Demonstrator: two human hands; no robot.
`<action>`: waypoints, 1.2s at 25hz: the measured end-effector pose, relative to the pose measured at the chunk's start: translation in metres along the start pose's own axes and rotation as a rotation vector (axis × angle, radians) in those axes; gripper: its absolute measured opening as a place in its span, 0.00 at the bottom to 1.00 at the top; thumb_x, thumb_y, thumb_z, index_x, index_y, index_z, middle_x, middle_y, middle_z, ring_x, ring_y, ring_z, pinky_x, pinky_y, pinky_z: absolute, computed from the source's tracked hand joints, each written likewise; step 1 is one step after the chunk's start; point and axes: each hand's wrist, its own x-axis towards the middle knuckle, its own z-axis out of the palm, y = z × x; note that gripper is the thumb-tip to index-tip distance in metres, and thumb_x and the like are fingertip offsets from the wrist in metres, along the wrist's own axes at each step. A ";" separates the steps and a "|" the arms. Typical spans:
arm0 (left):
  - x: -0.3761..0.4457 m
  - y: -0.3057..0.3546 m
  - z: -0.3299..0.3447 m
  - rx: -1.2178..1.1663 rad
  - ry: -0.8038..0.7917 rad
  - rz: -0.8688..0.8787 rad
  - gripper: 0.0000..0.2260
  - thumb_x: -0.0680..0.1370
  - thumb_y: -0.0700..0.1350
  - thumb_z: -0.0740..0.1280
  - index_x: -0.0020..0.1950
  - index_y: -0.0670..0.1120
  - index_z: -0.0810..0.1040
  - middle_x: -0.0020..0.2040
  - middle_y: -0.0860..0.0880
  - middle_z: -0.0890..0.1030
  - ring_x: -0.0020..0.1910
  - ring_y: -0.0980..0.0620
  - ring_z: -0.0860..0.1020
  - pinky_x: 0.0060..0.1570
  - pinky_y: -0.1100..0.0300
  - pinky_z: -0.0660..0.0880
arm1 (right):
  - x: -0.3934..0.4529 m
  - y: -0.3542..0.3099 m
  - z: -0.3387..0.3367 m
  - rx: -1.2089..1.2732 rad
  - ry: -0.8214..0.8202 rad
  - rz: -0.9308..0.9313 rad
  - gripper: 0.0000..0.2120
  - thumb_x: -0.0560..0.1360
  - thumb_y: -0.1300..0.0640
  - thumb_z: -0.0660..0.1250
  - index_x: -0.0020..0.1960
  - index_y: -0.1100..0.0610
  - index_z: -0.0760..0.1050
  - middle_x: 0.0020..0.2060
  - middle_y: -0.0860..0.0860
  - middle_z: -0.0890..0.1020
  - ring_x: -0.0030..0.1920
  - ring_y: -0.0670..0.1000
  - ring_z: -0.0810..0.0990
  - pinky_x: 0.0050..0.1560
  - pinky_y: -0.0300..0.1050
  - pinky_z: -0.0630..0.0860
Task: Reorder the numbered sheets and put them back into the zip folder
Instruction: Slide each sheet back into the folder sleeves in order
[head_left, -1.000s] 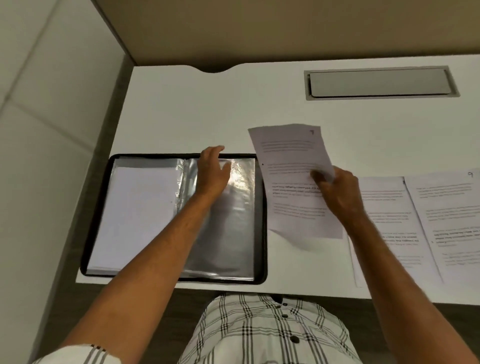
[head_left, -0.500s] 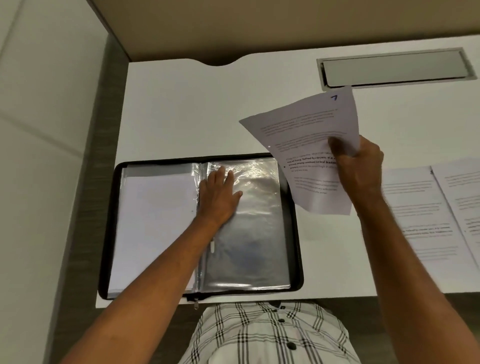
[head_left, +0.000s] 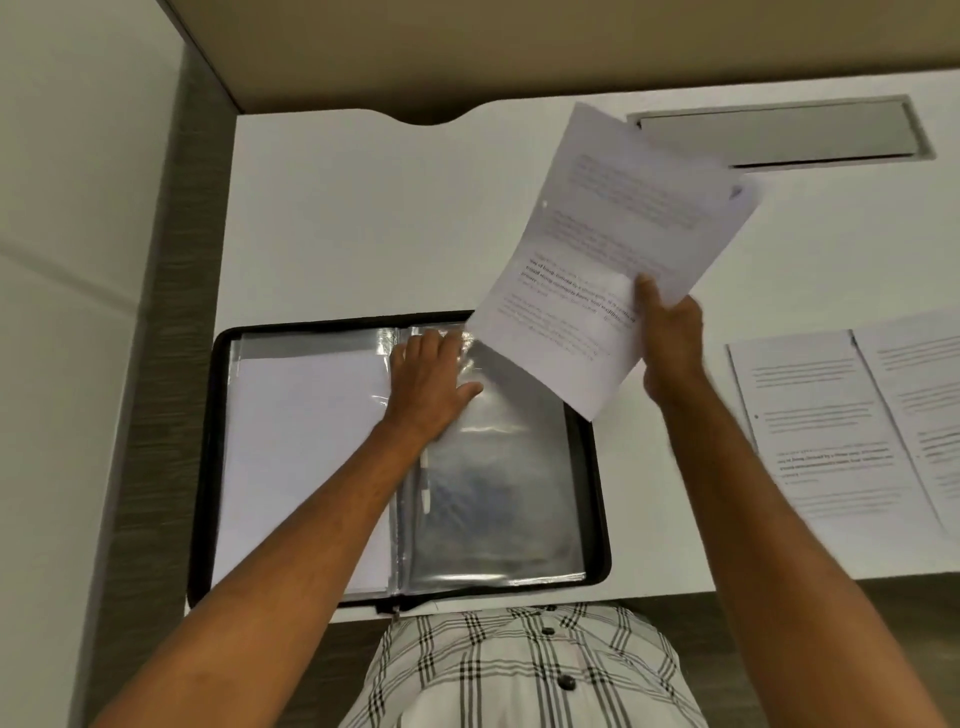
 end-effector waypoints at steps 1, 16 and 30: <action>0.003 -0.001 -0.002 -0.012 -0.019 -0.007 0.34 0.70 0.62 0.76 0.69 0.47 0.73 0.62 0.45 0.76 0.63 0.42 0.73 0.66 0.44 0.69 | 0.000 0.018 -0.001 0.070 -0.041 0.120 0.18 0.83 0.54 0.69 0.71 0.58 0.76 0.60 0.49 0.86 0.60 0.48 0.85 0.61 0.49 0.82; 0.054 -0.015 -0.039 -0.157 -0.171 -0.007 0.12 0.75 0.51 0.65 0.58 0.54 0.78 0.55 0.51 0.76 0.61 0.47 0.73 0.69 0.45 0.56 | 0.020 0.048 -0.001 0.257 -0.043 0.388 0.16 0.81 0.65 0.69 0.68 0.60 0.77 0.59 0.55 0.87 0.59 0.55 0.87 0.54 0.52 0.85; 0.049 -0.019 -0.036 -0.326 -0.065 0.013 0.09 0.84 0.48 0.63 0.50 0.55 0.83 0.42 0.57 0.83 0.45 0.56 0.77 0.61 0.55 0.56 | 0.063 0.031 0.075 0.357 -0.026 0.400 0.17 0.80 0.65 0.71 0.68 0.64 0.77 0.58 0.58 0.86 0.55 0.57 0.88 0.49 0.52 0.86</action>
